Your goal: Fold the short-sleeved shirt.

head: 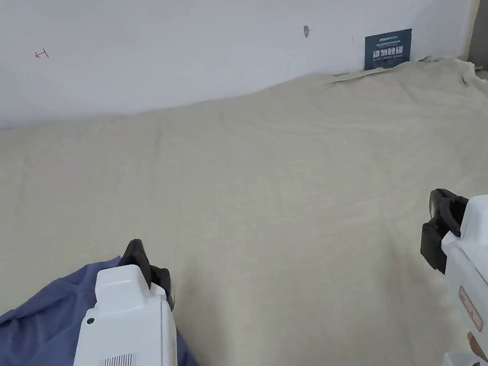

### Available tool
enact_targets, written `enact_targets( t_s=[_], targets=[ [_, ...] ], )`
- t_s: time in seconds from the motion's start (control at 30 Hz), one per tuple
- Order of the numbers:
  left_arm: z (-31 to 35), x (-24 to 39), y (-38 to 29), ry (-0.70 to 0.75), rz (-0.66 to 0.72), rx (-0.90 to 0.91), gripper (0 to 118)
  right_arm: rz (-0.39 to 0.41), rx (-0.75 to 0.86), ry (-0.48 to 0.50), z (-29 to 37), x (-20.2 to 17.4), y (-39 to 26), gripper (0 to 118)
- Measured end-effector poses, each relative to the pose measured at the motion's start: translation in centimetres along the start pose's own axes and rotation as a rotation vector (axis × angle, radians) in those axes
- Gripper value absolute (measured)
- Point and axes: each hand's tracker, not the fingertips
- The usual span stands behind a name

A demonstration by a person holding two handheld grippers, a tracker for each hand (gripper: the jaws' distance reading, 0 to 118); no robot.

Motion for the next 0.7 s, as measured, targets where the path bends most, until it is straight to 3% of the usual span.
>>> enact_targets(
  t_s=[0.47,0.7],
  targets=[
    [0.0,-1.1,0.1,0.019,0.015,0.0,0,0.015,0.008,0.015,-0.4,-0.8,0.3,1],
    [0.5,-3.9,0.2,0.08,0.028,0.005,0,0.038,0.027,0.071,-1.2,-3.6,0.9,1]
  ],
)
